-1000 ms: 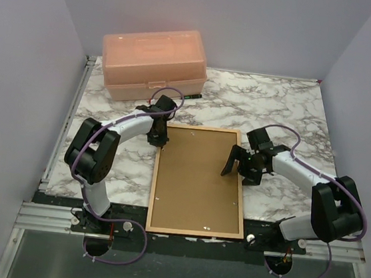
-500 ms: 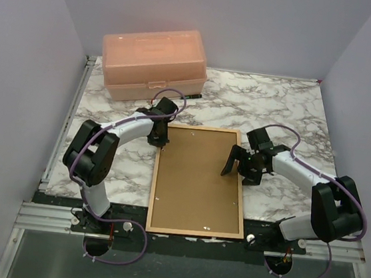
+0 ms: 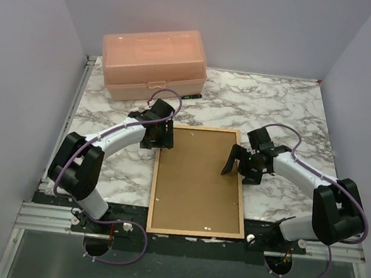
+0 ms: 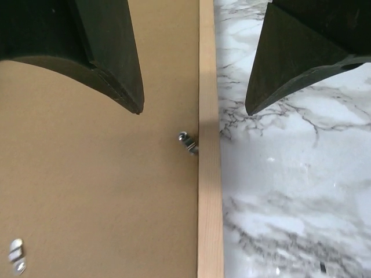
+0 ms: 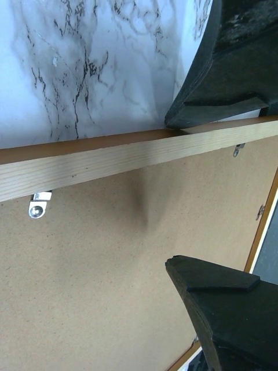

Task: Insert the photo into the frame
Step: Install the photo frame at the center of the board, then adjust the photo frame at the center of the board.

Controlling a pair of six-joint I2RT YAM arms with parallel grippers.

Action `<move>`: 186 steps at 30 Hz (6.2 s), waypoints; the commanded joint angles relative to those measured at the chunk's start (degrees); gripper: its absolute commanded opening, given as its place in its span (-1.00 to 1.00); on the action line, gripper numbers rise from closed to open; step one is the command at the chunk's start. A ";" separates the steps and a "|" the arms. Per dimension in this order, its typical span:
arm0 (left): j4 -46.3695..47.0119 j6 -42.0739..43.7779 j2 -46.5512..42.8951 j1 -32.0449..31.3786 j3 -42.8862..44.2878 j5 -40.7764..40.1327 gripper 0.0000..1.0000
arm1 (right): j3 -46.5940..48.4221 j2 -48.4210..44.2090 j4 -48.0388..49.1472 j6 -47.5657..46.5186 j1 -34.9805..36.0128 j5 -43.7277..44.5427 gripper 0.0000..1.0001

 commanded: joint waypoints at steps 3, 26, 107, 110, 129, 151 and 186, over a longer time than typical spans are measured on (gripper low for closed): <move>3.14 -3.83 -7.99 -0.25 -12.79 9.70 0.45 | -2.09 -3.24 -2.05 0.71 0.45 1.23 1.00; 11.91 -20.24 -25.10 -13.50 -29.37 22.48 0.46 | 7.54 9.05 4.70 1.98 4.51 -13.81 1.00; -6.97 2.60 -25.63 23.06 -17.39 7.99 0.63 | -3.29 -4.22 -2.61 2.78 4.57 21.29 -0.84; -7.45 2.62 -25.37 23.13 -17.28 6.61 0.63 | -2.63 -4.81 -2.38 2.31 4.57 22.52 -0.95; -2.65 2.06 -16.24 23.12 -17.99 8.14 0.58 | 2.59 -0.82 -2.02 0.36 3.91 16.20 0.33; 6.26 -12.31 -29.09 8.81 -35.56 20.30 0.44 | 8.10 5.06 -0.35 -5.12 1.54 5.16 0.74; -9.55 -16.76 -36.51 0.66 -27.27 3.01 0.97 | 11.22 7.55 -1.10 -6.95 -4.47 7.92 1.00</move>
